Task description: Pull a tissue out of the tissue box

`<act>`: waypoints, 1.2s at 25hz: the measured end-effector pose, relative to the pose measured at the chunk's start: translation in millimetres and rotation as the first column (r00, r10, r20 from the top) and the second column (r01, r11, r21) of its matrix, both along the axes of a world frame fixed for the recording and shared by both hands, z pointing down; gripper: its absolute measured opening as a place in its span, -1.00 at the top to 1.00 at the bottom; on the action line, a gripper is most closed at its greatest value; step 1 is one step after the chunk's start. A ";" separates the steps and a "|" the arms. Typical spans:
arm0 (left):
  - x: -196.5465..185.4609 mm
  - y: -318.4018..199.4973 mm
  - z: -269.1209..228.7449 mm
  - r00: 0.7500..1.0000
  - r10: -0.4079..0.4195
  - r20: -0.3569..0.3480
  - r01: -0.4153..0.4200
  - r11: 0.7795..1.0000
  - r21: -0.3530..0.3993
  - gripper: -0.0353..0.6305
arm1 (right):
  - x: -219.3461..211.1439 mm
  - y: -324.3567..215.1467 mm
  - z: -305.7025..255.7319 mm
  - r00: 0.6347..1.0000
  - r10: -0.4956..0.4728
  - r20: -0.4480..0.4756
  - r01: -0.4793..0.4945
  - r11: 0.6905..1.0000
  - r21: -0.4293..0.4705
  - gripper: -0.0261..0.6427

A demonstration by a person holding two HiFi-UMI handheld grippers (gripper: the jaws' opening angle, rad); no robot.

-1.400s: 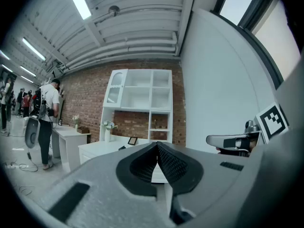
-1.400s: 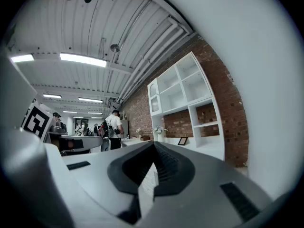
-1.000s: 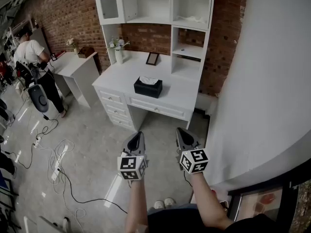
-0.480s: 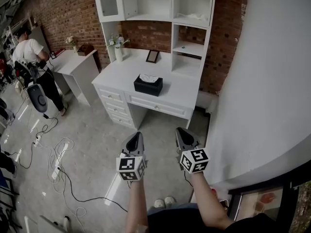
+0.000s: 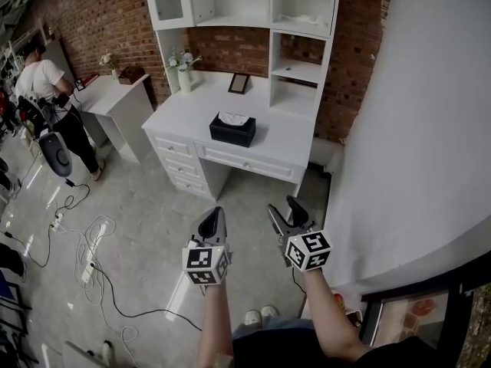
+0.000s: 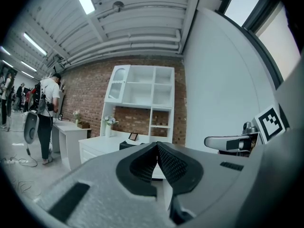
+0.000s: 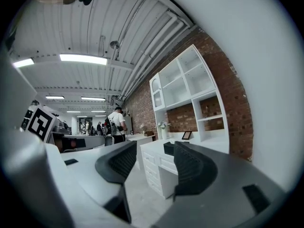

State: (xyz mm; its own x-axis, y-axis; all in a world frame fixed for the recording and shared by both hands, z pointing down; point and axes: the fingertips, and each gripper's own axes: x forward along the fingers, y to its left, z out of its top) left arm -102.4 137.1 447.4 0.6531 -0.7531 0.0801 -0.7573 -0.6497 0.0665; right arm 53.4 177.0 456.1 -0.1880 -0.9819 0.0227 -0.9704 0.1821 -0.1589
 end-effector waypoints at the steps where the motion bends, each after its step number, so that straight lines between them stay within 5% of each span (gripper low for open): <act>1: -1.9 0.3 1.9 1.000 0.002 0.000 -0.002 1.000 -0.004 0.87 | -1.5 0.4 1.6 1.000 0.001 0.000 -0.001 1.000 -0.003 0.24; 16: -34.7 -4.1 -7.8 1.000 0.009 -0.027 -0.008 0.999 0.034 0.88 | -17.1 11.3 -8.1 0.999 0.032 -0.015 -0.032 0.999 0.034 0.20; 30: -14.9 -69.0 -37.5 0.999 0.029 -0.020 -0.027 0.992 0.126 0.87 | 2.3 -52.3 -40.9 0.999 0.039 -0.018 -0.037 0.991 0.127 0.20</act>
